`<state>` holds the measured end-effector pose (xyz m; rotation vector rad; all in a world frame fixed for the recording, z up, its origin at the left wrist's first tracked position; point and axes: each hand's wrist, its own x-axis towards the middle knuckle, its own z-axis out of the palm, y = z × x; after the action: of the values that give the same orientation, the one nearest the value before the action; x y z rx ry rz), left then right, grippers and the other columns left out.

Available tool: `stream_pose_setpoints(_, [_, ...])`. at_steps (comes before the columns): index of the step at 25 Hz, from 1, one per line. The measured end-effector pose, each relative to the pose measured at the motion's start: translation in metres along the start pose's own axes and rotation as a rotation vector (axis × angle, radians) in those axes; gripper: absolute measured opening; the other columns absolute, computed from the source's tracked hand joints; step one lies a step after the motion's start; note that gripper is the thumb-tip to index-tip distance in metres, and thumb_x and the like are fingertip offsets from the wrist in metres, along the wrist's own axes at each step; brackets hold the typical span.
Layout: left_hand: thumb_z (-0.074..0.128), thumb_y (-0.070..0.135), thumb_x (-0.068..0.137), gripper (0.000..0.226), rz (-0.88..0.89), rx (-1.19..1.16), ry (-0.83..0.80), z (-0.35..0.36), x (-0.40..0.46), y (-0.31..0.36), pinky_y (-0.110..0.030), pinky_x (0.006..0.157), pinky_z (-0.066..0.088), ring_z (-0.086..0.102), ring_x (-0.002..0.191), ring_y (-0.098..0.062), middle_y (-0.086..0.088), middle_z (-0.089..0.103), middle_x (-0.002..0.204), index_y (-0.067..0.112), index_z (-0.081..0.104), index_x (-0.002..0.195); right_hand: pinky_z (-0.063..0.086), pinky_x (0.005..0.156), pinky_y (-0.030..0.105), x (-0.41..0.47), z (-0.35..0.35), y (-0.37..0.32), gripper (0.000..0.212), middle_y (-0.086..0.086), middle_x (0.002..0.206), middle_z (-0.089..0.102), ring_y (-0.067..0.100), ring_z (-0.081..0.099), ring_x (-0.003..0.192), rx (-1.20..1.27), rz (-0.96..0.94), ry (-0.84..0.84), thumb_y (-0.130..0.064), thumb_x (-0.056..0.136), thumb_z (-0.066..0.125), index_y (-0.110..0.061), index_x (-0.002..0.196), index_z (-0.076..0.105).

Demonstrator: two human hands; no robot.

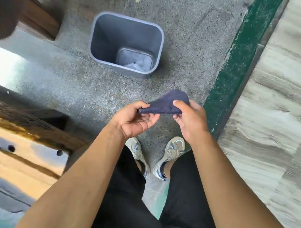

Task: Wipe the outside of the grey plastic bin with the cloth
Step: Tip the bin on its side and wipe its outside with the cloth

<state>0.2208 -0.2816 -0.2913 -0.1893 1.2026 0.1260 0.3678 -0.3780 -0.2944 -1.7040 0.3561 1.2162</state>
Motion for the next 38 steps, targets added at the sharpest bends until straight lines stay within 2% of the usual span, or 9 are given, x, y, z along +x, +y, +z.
stream_pose_setpoints(4, [0.042,0.000,0.089,0.014,0.100,0.255,-0.027,0.009,0.056,-0.001,-0.044,0.073,0.065,0.063,0.051,-0.016,-0.010,0.061,0.065,0.004,0.056,0.091,0.052,0.063,0.028,0.054,-0.015,0.002,0.017,0.011,0.080,0.072,0.018,0.067,0.071,0.123,-0.004,-0.066,0.005,0.091,0.061,-0.008,0.087,0.070])
stream_pose_setpoints(10, [0.057,0.012,0.076,0.038,0.322,0.352,-0.073,0.022,0.118,0.022,-0.038,0.076,0.065,0.069,0.080,-0.025,-0.019,0.066,0.101,0.003,0.056,0.113,0.057,0.076,0.037,0.109,-0.007,0.000,0.027,0.012,0.090,0.074,0.025,0.071,0.085,0.198,-0.098,-0.123,0.008,0.087,0.055,-0.008,0.103,0.069])
stream_pose_setpoints(14, [0.046,-0.003,0.088,0.014,0.329,0.402,-0.089,0.029,0.146,0.030,-0.036,0.062,0.065,0.071,0.062,-0.021,-0.017,0.067,0.078,-0.002,0.059,0.095,0.057,0.096,0.044,0.133,0.001,-0.005,0.055,0.001,0.113,0.076,0.019,0.073,0.105,-0.207,-0.380,-0.059,-0.011,0.073,0.060,-0.020,0.127,0.067])
stream_pose_setpoints(18, [0.042,-0.012,0.090,0.021,0.345,0.530,-0.162,0.040,0.168,0.035,-0.043,0.068,0.065,0.074,0.065,-0.027,-0.024,0.070,0.084,-0.008,0.058,0.102,0.054,0.095,0.032,0.147,0.009,-0.022,0.059,-0.007,0.117,0.073,0.012,0.068,0.105,-0.712,-0.649,-0.045,-0.019,0.075,0.061,-0.026,0.134,0.064])
stream_pose_setpoints(23, [0.033,-0.004,0.092,0.032,0.313,0.508,-0.300,0.068,0.194,0.043,-0.034,0.062,0.064,0.072,0.063,-0.022,-0.016,0.073,0.084,0.001,0.063,0.103,0.036,0.064,0.012,0.170,0.015,-0.029,0.042,-0.003,0.090,0.057,0.018,0.057,0.080,-1.059,-0.886,-0.105,-0.007,0.081,0.066,-0.027,0.116,0.076])
stream_pose_setpoints(27, [0.040,0.028,0.093,0.041,0.295,0.438,-0.398,0.083,0.209,0.060,-0.037,0.071,0.060,0.067,0.077,-0.027,-0.018,0.068,0.099,0.005,0.063,0.118,0.040,0.068,0.032,0.184,0.013,-0.034,0.022,0.002,0.089,0.053,0.021,0.054,0.083,-1.155,-0.961,-0.125,-0.014,0.083,0.066,-0.023,0.100,0.078])
stream_pose_setpoints(30, [0.051,0.033,0.098,0.028,0.390,0.600,-0.435,0.086,0.214,0.061,-0.027,0.060,0.057,0.067,0.066,-0.018,-0.007,0.067,0.079,0.010,0.067,0.101,0.034,0.068,0.029,0.188,0.010,-0.035,0.015,-0.001,0.088,0.050,0.017,0.050,0.083,-1.285,-1.017,-0.188,-0.034,0.086,0.068,-0.019,0.088,0.071])
stream_pose_setpoints(34, [0.059,0.009,0.097,0.009,0.662,0.728,-0.394,0.090,0.220,0.049,-0.044,0.076,0.062,0.068,0.074,-0.023,-0.015,0.071,0.088,0.006,0.066,0.100,0.043,0.069,0.022,0.188,-0.008,-0.039,0.035,-0.007,0.085,0.066,0.005,0.061,0.077,-0.991,-0.935,-0.135,-0.056,0.089,0.063,-0.023,0.086,0.075])
stream_pose_setpoints(38, [0.053,-0.003,0.096,0.023,0.761,0.639,-0.492,0.087,0.209,0.047,-0.035,0.066,0.061,0.071,0.076,-0.019,-0.016,0.071,0.099,0.004,0.062,0.117,0.058,0.083,0.055,0.202,-0.008,-0.050,0.088,0.016,0.088,0.075,0.037,0.072,0.084,-0.589,-0.758,0.106,-0.083,0.078,0.041,-0.002,0.095,0.070])
